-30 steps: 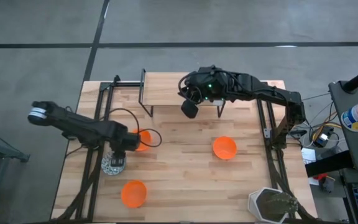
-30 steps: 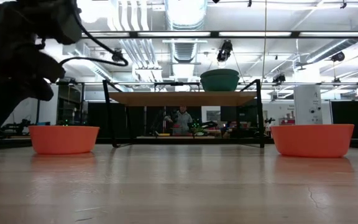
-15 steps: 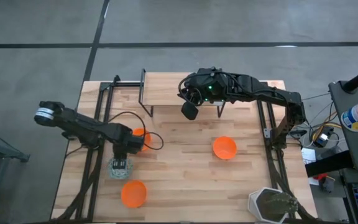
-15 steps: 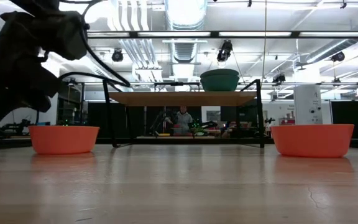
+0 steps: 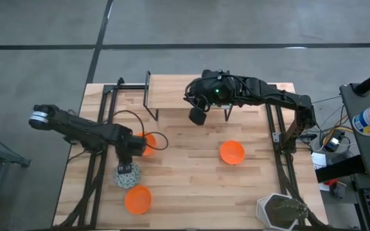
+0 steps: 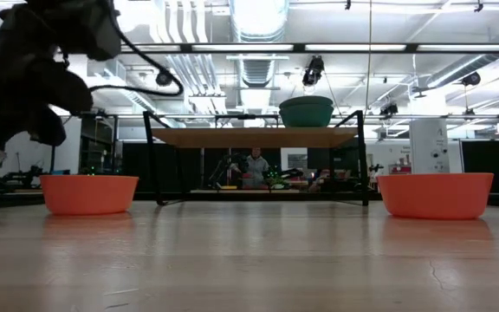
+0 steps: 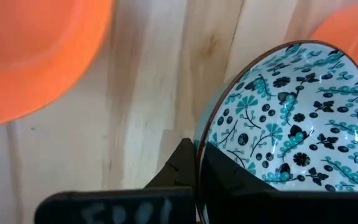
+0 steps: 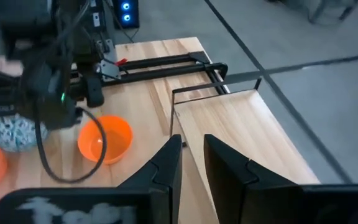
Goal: Pick & Place Mini bowls
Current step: Stack the white patterned bowl on top of the white bowls on the shelf
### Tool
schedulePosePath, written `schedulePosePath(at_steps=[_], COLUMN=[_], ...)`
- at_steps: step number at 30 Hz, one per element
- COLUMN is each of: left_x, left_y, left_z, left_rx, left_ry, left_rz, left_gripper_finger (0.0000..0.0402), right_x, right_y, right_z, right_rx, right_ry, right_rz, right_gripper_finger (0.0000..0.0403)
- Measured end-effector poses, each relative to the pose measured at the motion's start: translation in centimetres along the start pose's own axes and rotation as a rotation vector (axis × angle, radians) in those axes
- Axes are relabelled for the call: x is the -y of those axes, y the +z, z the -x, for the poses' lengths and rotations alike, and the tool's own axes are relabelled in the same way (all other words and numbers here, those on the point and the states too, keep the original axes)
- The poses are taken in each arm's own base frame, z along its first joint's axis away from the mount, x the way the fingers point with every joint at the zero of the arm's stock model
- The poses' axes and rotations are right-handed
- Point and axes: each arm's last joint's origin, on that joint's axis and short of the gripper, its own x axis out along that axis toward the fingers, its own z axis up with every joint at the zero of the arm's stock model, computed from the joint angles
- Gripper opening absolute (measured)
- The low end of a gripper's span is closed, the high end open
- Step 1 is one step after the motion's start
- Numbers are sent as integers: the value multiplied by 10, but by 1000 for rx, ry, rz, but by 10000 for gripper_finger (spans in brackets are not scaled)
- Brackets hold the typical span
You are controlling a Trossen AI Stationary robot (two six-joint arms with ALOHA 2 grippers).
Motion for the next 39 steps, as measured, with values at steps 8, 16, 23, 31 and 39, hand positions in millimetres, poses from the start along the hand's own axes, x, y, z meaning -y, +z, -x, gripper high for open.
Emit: schedulePosePath(at_steps=[8,16,23,31,39], left_x=[4,10,8,9,13], left_y=[2,17,33,56,79], left_z=[35,68,80,82,79], left_rx=[177,300,256,228,185], left_ry=[-69,-257,-484,-679,-807], left_rz=[103,270,421,499,554], left_gripper_finger=[2,2,2,2,6], right_x=[-18,-28,-46,-73,-93], right_y=[-1,0,-2,-9,-21], right_z=[4,6,12,2,-22], right_rx=[9,27,31,5,-80], right_ry=[183,451,612,674,821], right_rz=[218,179,204,222,222], right_gripper_finger=[63,68,117,196,198])
